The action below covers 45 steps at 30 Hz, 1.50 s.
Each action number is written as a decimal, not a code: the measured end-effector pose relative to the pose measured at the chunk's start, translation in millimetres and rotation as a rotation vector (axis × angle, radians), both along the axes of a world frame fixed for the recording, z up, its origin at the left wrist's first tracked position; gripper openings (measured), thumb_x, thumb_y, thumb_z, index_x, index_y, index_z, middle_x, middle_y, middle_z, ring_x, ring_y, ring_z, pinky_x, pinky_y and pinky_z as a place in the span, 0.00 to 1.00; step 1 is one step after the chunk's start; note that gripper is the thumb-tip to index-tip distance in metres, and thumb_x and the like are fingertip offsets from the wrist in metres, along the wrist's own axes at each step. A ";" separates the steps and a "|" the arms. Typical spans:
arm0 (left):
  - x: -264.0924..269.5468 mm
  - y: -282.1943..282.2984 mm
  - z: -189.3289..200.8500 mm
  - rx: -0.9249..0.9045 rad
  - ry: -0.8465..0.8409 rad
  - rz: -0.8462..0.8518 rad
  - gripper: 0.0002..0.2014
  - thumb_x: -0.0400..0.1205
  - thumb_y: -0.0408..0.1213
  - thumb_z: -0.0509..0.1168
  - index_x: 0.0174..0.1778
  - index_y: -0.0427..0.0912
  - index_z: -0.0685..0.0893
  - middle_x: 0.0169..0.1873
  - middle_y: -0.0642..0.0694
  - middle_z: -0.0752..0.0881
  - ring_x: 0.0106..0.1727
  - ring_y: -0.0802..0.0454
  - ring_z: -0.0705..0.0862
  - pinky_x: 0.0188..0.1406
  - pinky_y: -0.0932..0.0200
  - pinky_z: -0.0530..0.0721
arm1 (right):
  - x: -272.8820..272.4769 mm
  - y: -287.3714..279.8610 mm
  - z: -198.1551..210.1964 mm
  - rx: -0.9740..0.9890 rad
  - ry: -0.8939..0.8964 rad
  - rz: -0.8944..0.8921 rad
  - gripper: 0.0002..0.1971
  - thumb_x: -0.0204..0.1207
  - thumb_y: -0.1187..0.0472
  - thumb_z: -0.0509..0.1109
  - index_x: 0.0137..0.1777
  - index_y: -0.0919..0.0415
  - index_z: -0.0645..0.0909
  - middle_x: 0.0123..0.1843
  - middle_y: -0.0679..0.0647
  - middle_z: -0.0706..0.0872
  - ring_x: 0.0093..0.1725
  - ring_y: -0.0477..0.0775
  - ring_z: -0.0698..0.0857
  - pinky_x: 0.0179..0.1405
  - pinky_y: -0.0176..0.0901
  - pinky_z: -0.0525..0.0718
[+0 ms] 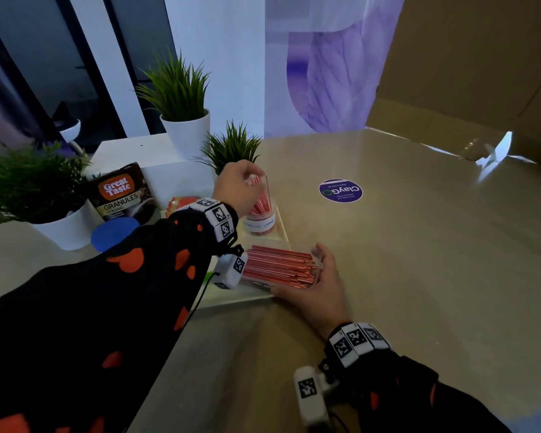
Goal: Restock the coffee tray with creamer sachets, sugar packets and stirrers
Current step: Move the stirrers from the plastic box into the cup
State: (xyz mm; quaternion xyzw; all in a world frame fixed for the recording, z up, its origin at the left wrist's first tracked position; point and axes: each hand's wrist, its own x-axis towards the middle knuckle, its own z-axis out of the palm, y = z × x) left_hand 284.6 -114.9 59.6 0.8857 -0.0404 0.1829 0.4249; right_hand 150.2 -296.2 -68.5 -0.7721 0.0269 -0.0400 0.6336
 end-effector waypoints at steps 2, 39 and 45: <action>-13.1 -5.3 -2.0 0.049 0.098 -0.206 0.07 0.78 0.35 0.75 0.50 0.47 0.88 0.46 0.52 0.89 0.49 0.58 0.87 0.57 0.55 0.88 | 0.6 -0.5 -1.3 -0.005 -0.003 -0.004 0.68 0.43 0.44 0.93 0.85 0.41 0.58 0.71 0.30 0.75 0.68 0.42 0.84 0.72 0.54 0.83; -11.6 -3.4 0.4 0.143 0.235 -0.258 0.08 0.86 0.40 0.66 0.60 0.47 0.85 0.46 0.50 0.90 0.46 0.54 0.89 0.47 0.55 0.90 | 8.4 2.4 -11.4 0.007 -0.009 -0.013 0.70 0.38 0.35 0.92 0.83 0.36 0.57 0.79 0.36 0.73 0.70 0.46 0.83 0.68 0.57 0.86; 20.2 8.0 2.0 -0.232 0.096 0.028 0.05 0.87 0.37 0.65 0.57 0.43 0.83 0.44 0.44 0.90 0.44 0.50 0.91 0.48 0.49 0.92 | 6.4 0.2 -7.9 0.011 0.001 -0.001 0.68 0.41 0.40 0.92 0.83 0.37 0.57 0.73 0.32 0.73 0.69 0.45 0.83 0.69 0.57 0.86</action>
